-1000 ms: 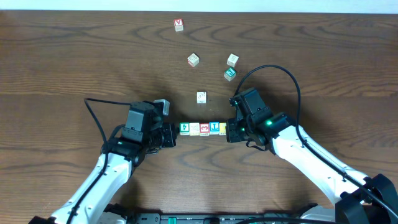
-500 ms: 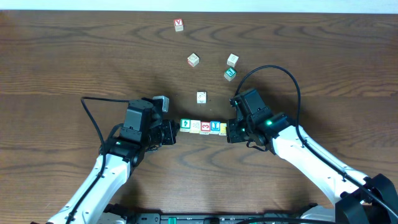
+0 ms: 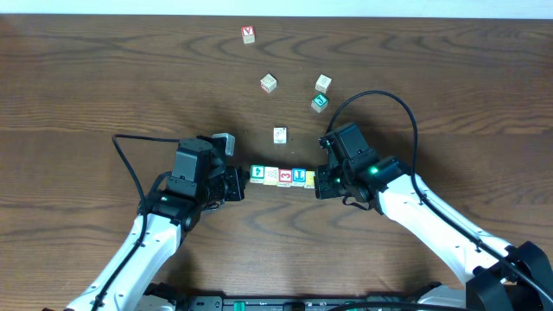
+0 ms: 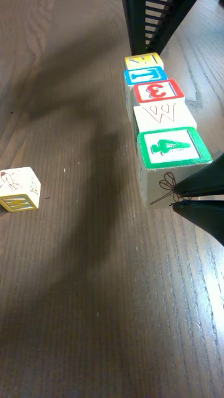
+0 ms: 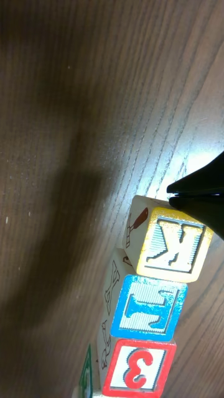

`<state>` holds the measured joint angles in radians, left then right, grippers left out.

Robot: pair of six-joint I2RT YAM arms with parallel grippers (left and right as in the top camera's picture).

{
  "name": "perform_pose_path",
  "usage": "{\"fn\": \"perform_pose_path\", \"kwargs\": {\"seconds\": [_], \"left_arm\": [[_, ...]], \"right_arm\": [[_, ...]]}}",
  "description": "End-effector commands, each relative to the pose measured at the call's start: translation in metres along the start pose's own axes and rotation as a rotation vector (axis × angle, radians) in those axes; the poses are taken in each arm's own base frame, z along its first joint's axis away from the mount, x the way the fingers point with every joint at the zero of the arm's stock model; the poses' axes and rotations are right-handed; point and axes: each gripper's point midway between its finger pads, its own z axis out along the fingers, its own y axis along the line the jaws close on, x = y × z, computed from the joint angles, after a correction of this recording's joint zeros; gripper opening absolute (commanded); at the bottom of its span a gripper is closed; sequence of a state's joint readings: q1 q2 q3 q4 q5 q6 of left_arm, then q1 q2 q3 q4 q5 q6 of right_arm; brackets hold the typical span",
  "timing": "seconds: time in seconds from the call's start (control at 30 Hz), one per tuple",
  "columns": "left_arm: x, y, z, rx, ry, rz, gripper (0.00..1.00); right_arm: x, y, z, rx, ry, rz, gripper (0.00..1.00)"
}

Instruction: Lift 5 blocks

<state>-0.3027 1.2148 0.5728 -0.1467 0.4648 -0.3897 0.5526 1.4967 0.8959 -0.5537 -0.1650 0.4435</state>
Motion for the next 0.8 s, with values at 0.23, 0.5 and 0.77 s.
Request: {"fn": "perform_pose_path", "kwargs": {"seconds": [0.23,0.5,0.77], "left_arm": [[0.002,-0.057,-0.01,0.247,0.065,0.047,0.07],[0.003,-0.058,-0.01,0.252,0.069,0.043,0.08],[0.004,-0.06,-0.011,0.265,0.075,0.041,0.07]], "right_arm": [[-0.004,0.073,-0.027,-0.329,0.029,-0.075,0.01],[-0.006,0.075,-0.033,-0.339,0.015,-0.059,0.01],[-0.011,0.077,-0.046,-0.34,-0.034,-0.072,0.01]]}}
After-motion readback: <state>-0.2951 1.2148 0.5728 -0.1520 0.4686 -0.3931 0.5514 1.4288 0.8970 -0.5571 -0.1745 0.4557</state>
